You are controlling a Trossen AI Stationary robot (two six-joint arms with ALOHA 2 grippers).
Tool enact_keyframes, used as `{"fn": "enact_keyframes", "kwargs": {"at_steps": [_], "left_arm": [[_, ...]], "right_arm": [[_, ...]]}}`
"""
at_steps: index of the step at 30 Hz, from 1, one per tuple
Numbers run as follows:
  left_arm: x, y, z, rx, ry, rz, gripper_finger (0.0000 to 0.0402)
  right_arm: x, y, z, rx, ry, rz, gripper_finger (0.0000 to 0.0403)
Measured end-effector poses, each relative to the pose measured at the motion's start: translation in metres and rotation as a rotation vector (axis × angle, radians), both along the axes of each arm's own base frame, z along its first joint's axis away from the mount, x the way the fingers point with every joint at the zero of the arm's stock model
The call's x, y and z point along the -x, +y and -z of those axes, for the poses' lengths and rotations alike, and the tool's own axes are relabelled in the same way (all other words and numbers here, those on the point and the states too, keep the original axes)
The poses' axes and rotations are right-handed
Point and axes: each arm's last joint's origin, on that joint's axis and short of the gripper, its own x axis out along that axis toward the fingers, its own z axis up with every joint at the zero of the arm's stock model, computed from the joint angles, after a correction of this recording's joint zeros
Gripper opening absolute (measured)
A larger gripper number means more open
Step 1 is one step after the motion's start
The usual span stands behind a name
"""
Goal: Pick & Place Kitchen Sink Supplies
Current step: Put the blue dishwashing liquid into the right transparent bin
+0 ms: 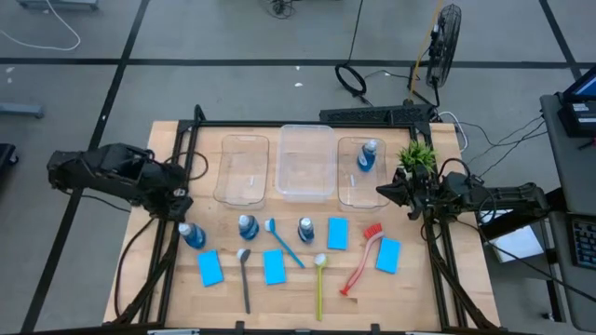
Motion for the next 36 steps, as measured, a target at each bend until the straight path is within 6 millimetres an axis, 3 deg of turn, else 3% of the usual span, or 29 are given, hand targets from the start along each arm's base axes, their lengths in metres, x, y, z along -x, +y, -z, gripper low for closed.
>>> {"fn": "enact_keyframes", "kwargs": {"at_steps": [14,36], "left_arm": [[-0.027,-0.023,0.009,-0.103,0.066,0.101,0.0227],[-0.017,-0.042,0.012,-0.228,0.107,0.101,0.0227]], "right_arm": [[0.0,0.0,0.0,-0.006,0.0,-0.001,0.0],[0.0,0.0,0.0,-0.023,-0.001,-0.003,0.0]]}}
